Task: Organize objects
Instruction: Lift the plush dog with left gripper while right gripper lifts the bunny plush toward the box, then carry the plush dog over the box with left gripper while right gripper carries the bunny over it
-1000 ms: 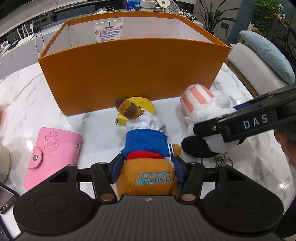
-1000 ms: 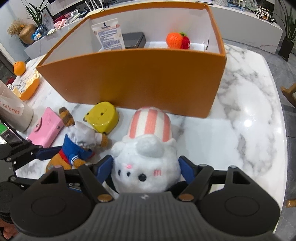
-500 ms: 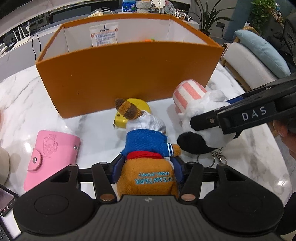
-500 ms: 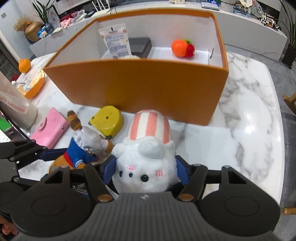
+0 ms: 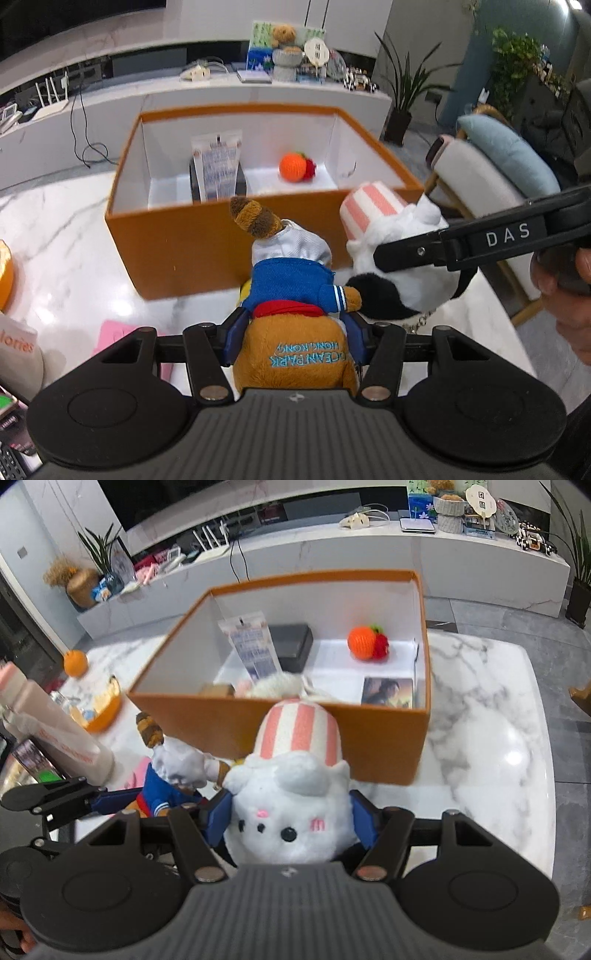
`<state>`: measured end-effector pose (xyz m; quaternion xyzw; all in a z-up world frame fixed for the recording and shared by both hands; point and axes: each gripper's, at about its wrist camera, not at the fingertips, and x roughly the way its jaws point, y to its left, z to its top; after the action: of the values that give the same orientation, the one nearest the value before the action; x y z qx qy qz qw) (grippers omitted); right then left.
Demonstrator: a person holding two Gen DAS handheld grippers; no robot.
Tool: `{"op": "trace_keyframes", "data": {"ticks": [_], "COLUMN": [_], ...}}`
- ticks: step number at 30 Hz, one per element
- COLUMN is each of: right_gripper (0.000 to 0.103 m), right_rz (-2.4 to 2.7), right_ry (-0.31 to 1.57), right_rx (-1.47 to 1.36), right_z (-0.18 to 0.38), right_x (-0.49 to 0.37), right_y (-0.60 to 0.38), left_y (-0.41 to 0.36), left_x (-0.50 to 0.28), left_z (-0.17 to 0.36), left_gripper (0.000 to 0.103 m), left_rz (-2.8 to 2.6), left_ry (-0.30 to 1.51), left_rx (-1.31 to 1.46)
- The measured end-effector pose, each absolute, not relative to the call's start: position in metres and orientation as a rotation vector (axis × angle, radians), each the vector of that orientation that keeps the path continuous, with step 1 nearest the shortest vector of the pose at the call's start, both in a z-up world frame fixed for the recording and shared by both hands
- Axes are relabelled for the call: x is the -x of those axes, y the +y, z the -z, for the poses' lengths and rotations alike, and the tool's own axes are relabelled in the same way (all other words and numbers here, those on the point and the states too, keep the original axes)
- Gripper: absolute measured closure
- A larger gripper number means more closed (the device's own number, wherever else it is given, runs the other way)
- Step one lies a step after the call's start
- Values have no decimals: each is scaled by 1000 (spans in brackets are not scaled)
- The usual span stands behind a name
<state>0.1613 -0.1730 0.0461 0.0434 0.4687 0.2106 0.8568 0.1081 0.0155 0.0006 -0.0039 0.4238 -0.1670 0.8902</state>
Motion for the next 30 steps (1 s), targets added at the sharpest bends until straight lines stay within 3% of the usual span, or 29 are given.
{"op": "trace_keyframes", "data": {"ticks": [16,30], "right_gripper": [36,37], "right_rz": [-479,-447], "right_ry": [872,578], "right_rx": [-182,-207], "right_z": [-100,-134], "right_x": [-158,-182], "right_y": [-176,-163], "left_y": [24,30], "left_x": [-135,-181], "left_z": [-42,-71], "left_gripper": [40,40], "left_rz": [313,251], "left_ry": [771,601], "left_rx": [106,138]}}
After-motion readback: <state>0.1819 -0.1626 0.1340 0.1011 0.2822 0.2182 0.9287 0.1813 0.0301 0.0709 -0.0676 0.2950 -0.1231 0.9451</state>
